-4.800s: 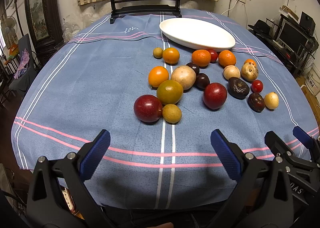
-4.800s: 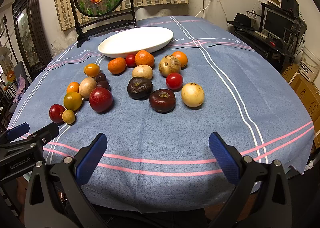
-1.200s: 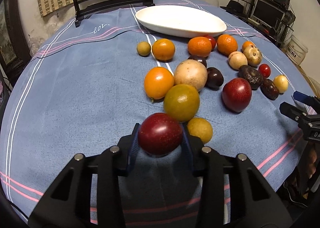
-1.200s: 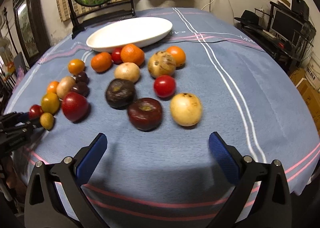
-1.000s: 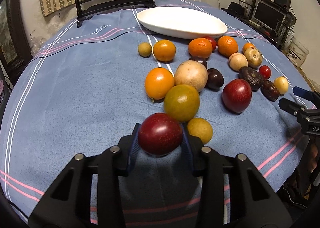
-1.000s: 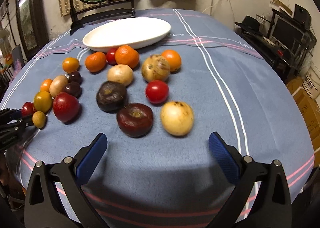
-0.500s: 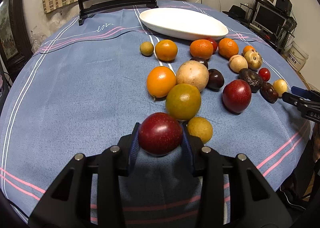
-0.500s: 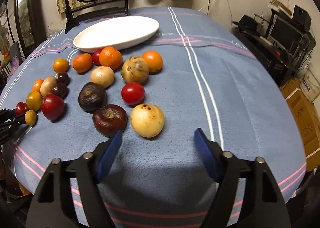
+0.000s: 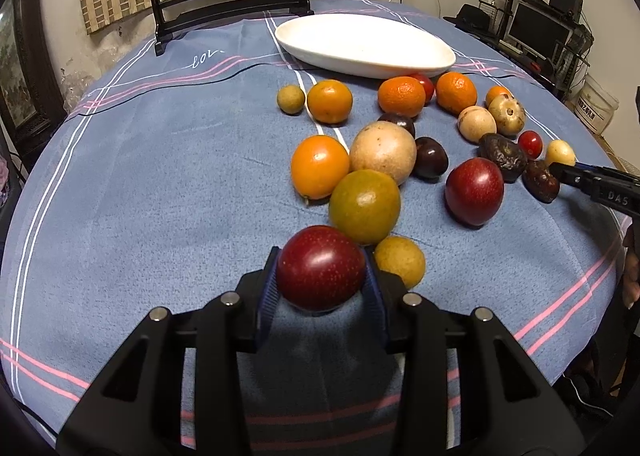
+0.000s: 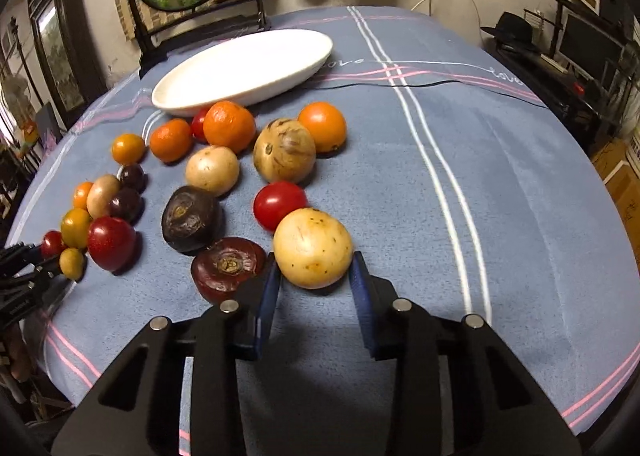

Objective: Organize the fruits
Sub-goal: 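Grasp the cream round fruit with the right tool while the left tool holds the red plum, then carry both fruits over the white plate and open both tools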

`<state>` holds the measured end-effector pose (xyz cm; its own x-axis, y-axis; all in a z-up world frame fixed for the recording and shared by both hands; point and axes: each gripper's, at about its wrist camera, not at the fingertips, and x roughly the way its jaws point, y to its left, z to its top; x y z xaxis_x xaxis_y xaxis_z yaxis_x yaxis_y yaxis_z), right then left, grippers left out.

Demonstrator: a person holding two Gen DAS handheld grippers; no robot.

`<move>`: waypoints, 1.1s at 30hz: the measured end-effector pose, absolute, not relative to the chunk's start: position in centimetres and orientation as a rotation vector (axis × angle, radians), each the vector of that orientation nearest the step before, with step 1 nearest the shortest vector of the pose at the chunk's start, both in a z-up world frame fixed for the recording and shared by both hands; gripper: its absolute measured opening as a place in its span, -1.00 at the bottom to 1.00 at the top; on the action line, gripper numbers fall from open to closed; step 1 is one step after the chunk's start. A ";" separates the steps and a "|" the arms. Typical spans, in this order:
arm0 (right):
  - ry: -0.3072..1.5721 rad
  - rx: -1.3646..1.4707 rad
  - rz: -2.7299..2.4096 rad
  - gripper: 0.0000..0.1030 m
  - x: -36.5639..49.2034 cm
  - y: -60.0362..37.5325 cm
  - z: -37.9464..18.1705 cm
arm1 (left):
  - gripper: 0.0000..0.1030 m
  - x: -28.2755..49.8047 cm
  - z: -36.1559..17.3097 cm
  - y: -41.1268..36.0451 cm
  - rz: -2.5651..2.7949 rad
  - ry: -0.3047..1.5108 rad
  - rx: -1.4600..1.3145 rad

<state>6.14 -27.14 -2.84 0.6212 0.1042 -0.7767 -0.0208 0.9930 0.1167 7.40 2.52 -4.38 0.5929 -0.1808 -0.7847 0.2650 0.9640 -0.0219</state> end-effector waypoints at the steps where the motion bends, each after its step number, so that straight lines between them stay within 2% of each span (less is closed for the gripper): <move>1: 0.888 0.106 0.073 -0.30 6.0 -27.3 -2.5 | -0.24 7.4 -4.2 2.5 -0.257 0.896 0.101; 21: 0.813 0.104 0.168 -0.30 6.3 -26.1 0.6 | -0.24 6.6 -0.7 3.6 -0.251 0.818 0.111; 33: 0.760 -0.004 0.238 -0.29 12.4 -23.1 3.8 | -0.24 15.9 4.1 -1.6 -0.261 0.744 0.181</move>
